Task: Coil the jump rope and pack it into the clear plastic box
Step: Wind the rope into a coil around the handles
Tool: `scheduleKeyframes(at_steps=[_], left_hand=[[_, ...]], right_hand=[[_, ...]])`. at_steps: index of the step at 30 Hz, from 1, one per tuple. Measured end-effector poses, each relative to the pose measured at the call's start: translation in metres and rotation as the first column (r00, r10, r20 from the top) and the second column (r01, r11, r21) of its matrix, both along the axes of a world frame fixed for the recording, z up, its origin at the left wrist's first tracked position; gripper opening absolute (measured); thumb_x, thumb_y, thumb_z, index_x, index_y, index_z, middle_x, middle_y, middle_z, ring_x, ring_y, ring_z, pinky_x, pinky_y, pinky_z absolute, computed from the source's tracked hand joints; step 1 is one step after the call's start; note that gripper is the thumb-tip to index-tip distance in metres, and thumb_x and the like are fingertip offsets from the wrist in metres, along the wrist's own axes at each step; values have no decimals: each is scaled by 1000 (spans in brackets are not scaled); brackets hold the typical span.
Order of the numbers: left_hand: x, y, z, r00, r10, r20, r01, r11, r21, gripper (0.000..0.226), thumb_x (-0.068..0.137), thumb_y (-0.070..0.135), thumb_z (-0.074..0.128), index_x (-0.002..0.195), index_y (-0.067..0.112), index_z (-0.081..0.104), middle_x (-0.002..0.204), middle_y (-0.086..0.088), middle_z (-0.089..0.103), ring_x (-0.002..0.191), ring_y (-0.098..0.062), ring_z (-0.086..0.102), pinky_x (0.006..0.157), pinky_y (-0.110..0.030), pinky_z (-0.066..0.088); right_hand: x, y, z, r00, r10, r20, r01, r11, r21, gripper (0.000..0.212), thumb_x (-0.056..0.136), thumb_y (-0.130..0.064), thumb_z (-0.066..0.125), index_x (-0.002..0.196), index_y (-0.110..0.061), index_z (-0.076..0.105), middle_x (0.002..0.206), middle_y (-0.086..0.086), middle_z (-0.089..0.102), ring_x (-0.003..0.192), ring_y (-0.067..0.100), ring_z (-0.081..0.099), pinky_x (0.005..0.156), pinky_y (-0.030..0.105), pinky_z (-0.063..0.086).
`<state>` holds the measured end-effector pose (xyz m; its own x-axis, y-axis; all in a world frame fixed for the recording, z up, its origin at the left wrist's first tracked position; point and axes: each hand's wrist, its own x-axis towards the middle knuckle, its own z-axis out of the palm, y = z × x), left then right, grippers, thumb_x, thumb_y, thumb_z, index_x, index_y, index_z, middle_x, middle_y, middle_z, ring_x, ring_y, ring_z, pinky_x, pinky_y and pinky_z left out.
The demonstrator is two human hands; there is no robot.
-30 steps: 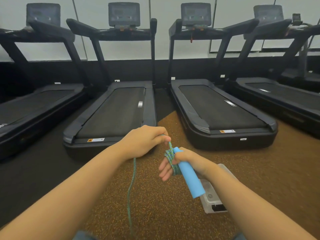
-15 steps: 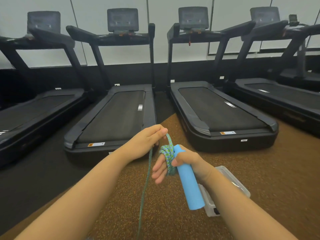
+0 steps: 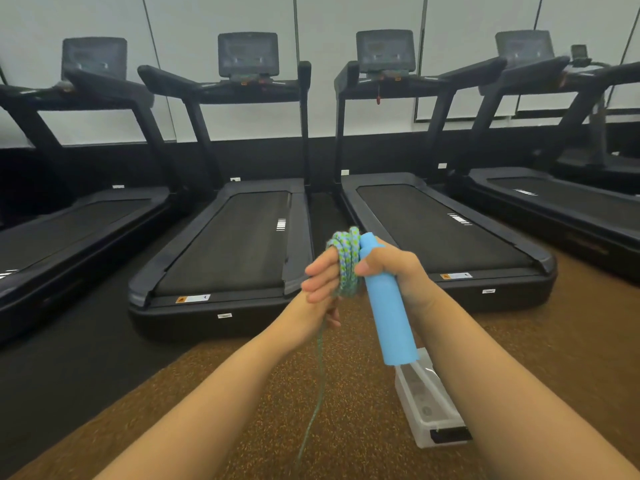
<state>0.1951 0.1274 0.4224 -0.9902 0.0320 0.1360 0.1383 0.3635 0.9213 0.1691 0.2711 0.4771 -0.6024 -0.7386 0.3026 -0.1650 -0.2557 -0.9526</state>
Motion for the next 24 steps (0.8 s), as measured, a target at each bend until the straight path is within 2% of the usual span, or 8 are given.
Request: scheduleKeyframes(at_steps=[2, 3, 5, 8, 11, 16, 20, 24], left_hand=[[1, 4, -2, 999, -48, -17, 48, 999, 12, 29, 101, 23, 38, 76, 15, 51, 67, -2, 45, 63, -12, 47, 68, -32, 50], [2, 6, 0, 997, -78, -17, 78, 997, 1, 31, 101, 28, 36, 79, 12, 51, 66, -3, 44, 63, -14, 47, 66, -30, 50], [5, 9, 6, 993, -113, -34, 108, 986, -128, 37, 100, 36, 35, 90, 5, 52, 65, -4, 46, 60, -15, 48, 63, -28, 46], [12, 10, 14, 988, -126, -90, 94, 950, -298, 38, 100, 40, 35, 97, 8, 55, 67, 3, 49, 60, -13, 46, 63, -33, 40], [16, 5, 19, 975, -152, -159, 59, 877, -476, 30, 100, 37, 34, 83, 23, 54, 77, 1, 58, 70, -17, 53, 72, -36, 45], [27, 0, 38, 921, -320, -221, 80, 712, -698, 27, 100, 32, 38, 75, 44, 42, 79, 19, 48, 77, 4, 48, 72, -13, 36], [28, -7, 54, 936, -319, -150, 77, 600, -797, 24, 97, 38, 41, 82, 25, 53, 84, 9, 55, 81, -12, 53, 75, -28, 43], [27, -8, 57, 923, -348, -162, 100, 626, -774, 19, 97, 37, 44, 82, 27, 52, 82, 9, 57, 80, -12, 54, 75, -30, 44]], right_hand=[[-6, -1, 7, 999, -44, 6, 44, 999, 15, 81, 47, -27, 74, 113, 15, 53, 110, 43, 56, 92, 40, 60, 85, 52, 52], [-10, -1, 7, 1000, -31, -2, 31, 1000, 3, 70, 54, -22, 72, 112, 12, 56, 108, 39, 60, 92, 38, 62, 88, 52, 52], [-13, -2, 11, 1000, 2, -18, -3, 1000, -15, 41, 66, -4, 51, 103, 4, 65, 97, 22, 71, 89, 31, 69, 87, 41, 54], [-18, -3, 16, 999, 17, -27, -18, 999, -27, 48, 65, 5, 40, 108, 2, 62, 98, 13, 74, 94, 28, 70, 89, 32, 53], [-23, 0, 12, 999, 26, -44, -27, 1000, -16, 53, 66, 8, 42, 115, -1, 60, 109, 14, 71, 106, 29, 66, 95, 35, 50], [-27, 1, -1, 998, 16, -54, -12, 997, 72, 57, 67, 12, 46, 120, -3, 58, 117, 15, 67, 112, 29, 64, 99, 41, 48], [-31, 6, -9, 1000, 18, 14, -19, 997, 73, 56, 68, 12, 48, 120, -7, 58, 119, 12, 67, 115, 26, 62, 95, 35, 52], [-34, 11, -15, 999, 29, 15, -30, 995, 97, 57, 70, 12, 48, 122, -9, 58, 127, 12, 64, 116, 26, 61, 94, 38, 52]])
